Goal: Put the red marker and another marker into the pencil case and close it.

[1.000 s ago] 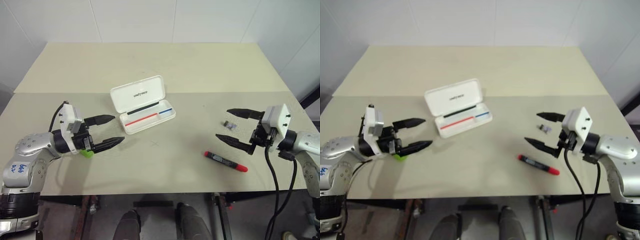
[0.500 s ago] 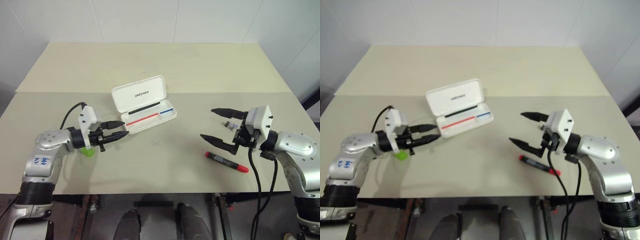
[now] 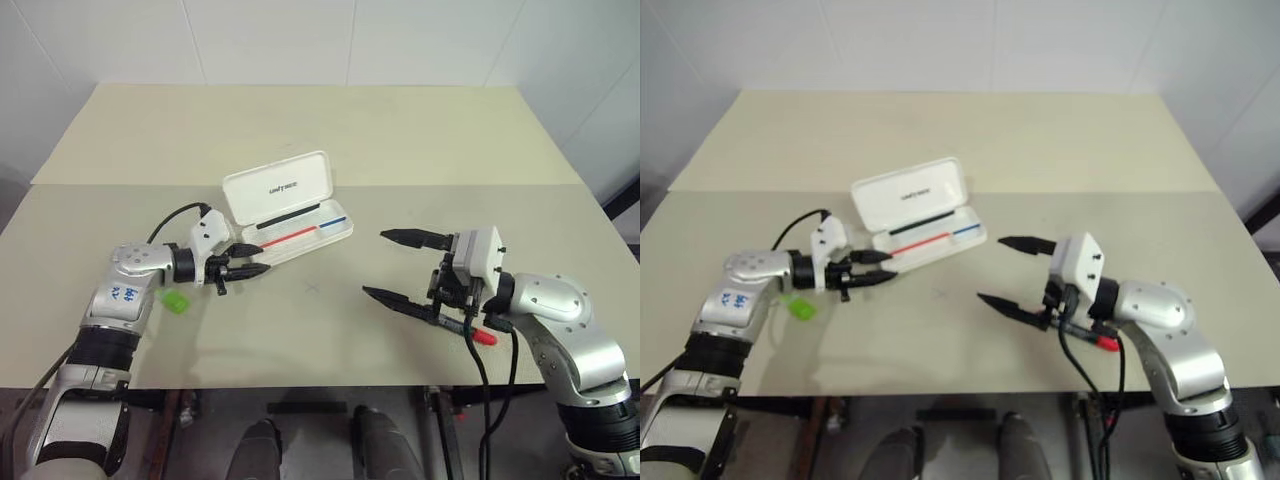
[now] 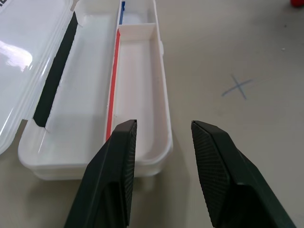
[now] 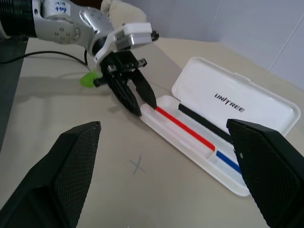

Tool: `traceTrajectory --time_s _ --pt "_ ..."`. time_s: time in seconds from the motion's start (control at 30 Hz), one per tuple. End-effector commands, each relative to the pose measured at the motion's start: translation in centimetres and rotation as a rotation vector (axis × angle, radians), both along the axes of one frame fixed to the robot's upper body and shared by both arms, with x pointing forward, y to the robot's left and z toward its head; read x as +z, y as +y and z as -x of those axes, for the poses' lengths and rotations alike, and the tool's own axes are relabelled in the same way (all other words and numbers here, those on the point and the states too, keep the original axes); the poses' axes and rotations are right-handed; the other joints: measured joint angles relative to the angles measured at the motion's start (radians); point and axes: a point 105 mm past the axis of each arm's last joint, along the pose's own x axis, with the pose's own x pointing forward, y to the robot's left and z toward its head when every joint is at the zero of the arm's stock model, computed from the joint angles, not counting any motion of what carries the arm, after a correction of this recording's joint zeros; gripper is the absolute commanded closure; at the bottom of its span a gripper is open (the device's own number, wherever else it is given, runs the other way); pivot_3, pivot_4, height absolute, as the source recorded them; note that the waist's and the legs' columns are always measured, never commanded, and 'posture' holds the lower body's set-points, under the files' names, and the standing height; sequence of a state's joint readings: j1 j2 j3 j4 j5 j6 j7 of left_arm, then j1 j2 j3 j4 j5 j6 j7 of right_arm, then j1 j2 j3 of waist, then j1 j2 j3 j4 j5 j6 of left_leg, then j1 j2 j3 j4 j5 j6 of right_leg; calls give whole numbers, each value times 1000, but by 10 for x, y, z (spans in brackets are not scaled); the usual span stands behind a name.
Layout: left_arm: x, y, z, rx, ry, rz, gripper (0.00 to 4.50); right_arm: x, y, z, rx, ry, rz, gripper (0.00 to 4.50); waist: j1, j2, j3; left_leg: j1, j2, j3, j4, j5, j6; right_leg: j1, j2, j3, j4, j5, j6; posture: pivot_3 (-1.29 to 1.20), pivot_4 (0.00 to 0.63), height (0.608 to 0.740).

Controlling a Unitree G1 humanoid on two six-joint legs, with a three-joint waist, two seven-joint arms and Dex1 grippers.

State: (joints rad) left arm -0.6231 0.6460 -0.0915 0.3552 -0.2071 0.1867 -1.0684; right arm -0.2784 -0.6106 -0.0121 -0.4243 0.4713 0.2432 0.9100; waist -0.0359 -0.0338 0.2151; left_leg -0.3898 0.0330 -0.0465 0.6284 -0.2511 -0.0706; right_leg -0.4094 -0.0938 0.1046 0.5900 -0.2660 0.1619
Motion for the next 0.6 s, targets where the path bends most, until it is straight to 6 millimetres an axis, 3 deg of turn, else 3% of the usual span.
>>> traceTrajectory --time_s 0.03,0.3,0.6 --pt "3 -5 1 -49 2 -34 2675 16 6 5 1 -81 -26 0 3 0 0 0 0 0 0 0 0 0 0 0 0 0 0 0 150 740" --pt "-9 -7 -1 -94 54 -161 2675 33 11 3 -13 -147 -66 0 4 0 0 0 0 0 0 0 0 0 0 0 0 0 0 0 150 740" --pt "-8 -15 -5 -126 78 -237 2675 47 16 2 -15 -193 -95 0 3 0 0 1 0 0 0 0 0 0 0 0 1 1 1 0 150 740"
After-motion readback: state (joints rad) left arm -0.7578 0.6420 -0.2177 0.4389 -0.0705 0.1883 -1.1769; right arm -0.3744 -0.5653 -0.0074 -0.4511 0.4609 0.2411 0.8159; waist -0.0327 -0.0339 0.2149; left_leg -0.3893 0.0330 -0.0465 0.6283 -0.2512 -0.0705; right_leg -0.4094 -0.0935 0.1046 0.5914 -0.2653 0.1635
